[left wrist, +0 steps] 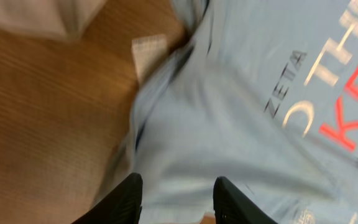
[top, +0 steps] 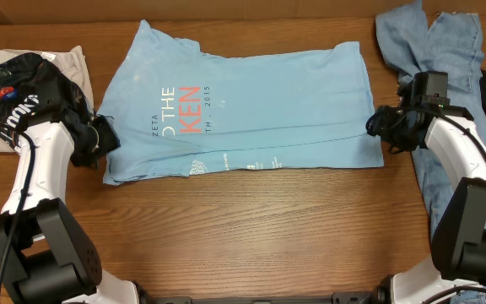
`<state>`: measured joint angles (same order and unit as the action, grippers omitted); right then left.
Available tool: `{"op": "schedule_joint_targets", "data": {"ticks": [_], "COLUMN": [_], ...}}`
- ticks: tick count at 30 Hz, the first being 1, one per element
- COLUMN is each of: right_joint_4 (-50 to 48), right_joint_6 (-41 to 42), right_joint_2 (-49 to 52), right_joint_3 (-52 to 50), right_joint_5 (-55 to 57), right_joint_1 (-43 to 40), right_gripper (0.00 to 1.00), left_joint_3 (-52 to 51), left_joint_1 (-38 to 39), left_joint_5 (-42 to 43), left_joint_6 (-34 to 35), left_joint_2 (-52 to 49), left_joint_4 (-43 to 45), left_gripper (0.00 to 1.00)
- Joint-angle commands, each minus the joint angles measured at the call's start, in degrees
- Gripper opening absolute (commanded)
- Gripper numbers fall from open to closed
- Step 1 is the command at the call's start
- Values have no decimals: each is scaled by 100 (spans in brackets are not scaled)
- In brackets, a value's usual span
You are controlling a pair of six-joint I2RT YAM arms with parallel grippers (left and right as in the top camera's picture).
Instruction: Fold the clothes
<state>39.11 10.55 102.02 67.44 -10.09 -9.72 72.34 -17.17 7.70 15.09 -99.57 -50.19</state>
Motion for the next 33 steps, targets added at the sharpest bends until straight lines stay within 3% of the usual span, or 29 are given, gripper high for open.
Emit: {"op": "schedule_joint_targets", "data": {"ticks": [1,6,18,33], "right_joint_4": [184,546,861,946], "right_joint_6": [11,11,11,9], "right_joint_2": [13,13,13,13], "right_joint_3": [7,4,4,4], "right_joint_5": [-74,-74,-72,-72], "right_joint_1": [7,7,7,7], "right_gripper": [58,58,58,58], "left_joint_3": [4,-74,-1250,-1272], "left_joint_1": [37,39,44,44], "left_joint_5": [-13,249,391,564], "left_joint_6": [17,-15,-4,-4], "left_joint_2": [-52,-52,-52,-52], "left_joint_4": [-382,-914,184,732], "left_gripper": [41,32,36,37]}}
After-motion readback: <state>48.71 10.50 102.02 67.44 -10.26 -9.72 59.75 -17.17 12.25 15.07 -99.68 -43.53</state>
